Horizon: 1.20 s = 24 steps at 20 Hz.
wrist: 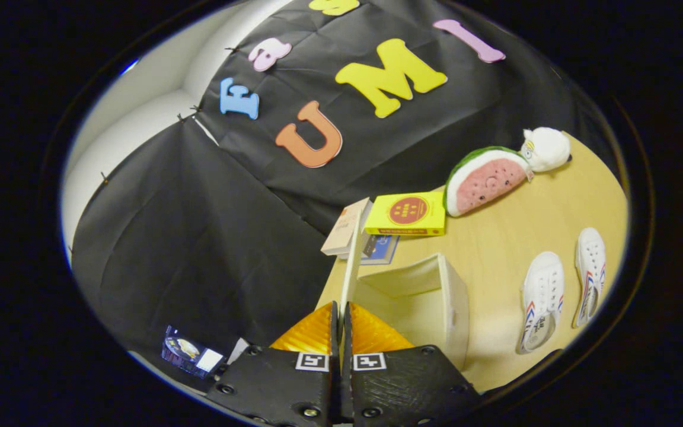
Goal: Open the storage box then place both shoes into the box .Put the left shoe in first, then the right shoe, with the right side of both shoes facing outward in a uniform manner.
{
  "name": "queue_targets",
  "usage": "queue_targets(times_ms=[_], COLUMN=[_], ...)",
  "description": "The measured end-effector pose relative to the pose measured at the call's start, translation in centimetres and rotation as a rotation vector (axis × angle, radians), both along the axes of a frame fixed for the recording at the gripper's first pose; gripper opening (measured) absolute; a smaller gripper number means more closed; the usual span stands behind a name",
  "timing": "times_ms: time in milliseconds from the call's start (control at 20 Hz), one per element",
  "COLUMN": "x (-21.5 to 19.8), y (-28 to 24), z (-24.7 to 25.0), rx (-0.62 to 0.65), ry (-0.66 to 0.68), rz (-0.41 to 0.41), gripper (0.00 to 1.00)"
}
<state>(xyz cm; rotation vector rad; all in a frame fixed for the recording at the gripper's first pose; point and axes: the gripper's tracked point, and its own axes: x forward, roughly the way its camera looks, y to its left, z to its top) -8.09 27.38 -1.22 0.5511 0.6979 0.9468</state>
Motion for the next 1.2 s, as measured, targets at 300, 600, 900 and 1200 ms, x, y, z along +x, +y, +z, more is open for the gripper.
queue_targets(times_ms=[300,600,900,1200], x=[-4.0,-6.1,-5.1,-3.0], y=[8.2,14.2,13.7,9.0], z=[4.3,5.2,4.9,4.6], rx=[-0.018,-0.078,-0.151,-0.235], ry=[-0.104,-0.242,-0.368,-0.471], rz=[0.032,0.039,-0.057,-0.155], gripper=[0.00,0.38,0.86,0.94])
